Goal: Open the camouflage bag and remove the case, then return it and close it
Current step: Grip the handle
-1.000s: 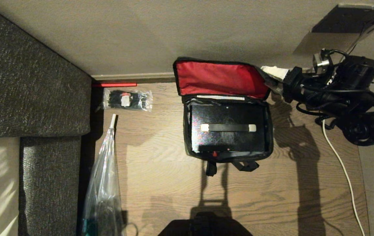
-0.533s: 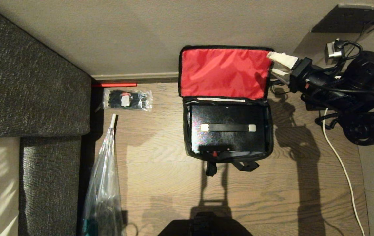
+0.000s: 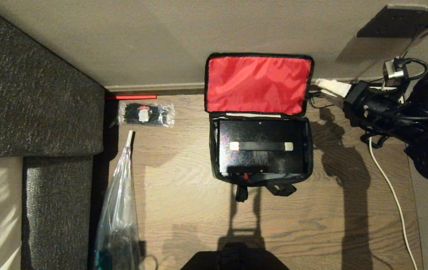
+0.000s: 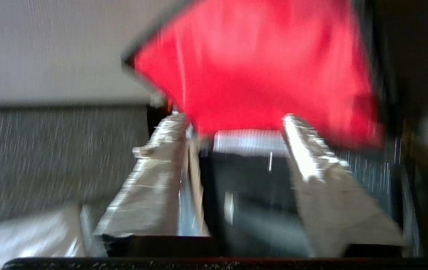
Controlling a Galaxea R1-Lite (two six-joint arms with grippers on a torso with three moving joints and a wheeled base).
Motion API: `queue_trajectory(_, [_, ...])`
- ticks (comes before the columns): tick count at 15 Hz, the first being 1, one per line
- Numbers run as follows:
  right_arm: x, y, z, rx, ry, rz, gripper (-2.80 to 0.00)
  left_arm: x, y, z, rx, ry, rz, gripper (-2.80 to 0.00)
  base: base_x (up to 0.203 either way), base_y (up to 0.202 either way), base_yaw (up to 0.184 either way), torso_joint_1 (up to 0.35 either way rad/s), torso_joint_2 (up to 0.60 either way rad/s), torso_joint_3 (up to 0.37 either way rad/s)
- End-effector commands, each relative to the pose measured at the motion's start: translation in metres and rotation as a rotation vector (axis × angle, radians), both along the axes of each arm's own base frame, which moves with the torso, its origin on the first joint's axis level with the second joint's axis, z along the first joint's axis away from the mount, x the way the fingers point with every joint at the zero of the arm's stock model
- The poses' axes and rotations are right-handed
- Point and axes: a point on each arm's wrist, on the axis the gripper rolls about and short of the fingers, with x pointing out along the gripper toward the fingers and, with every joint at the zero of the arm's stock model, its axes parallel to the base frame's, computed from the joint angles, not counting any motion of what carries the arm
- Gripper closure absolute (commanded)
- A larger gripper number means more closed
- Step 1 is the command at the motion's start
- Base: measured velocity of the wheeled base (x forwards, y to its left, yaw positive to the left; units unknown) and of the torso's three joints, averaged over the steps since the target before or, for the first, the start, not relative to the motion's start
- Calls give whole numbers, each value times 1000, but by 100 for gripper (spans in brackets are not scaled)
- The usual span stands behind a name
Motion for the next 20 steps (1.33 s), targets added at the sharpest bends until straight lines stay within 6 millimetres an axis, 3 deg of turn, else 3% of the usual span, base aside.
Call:
queue_trajectory(1, [-38,-1,-1,-20,26,52,0,0,0,0,-1,0,0,0,0,0,0,0,0,0])
queue_trajectory(3, [-65,-2,-9,-38,79,111,0,0,0,0,0,0,1,0,0,0,0,0,0,0])
queue_trajectory(8, [-164,-6,-25,-179,133,113,0,0,0,0,-1,0,1,0,0,0,0,0,0,0])
queue_trajectory(14, [-277,-17,-47,-558,31,-160,0,0,0,0,0,0,0,0,0,0,0,0,0,0])
queue_trajectory(17, [-316,-24,-89,-749,57,-363,0,0,0,0,-1,0,1,0,0,0,0,0,0,0])
queue_trajectory(20, [-334,-30,-135,-872,150,-533,0,0,0,0,-1,0,1,0,0,0,0,0,0,0])
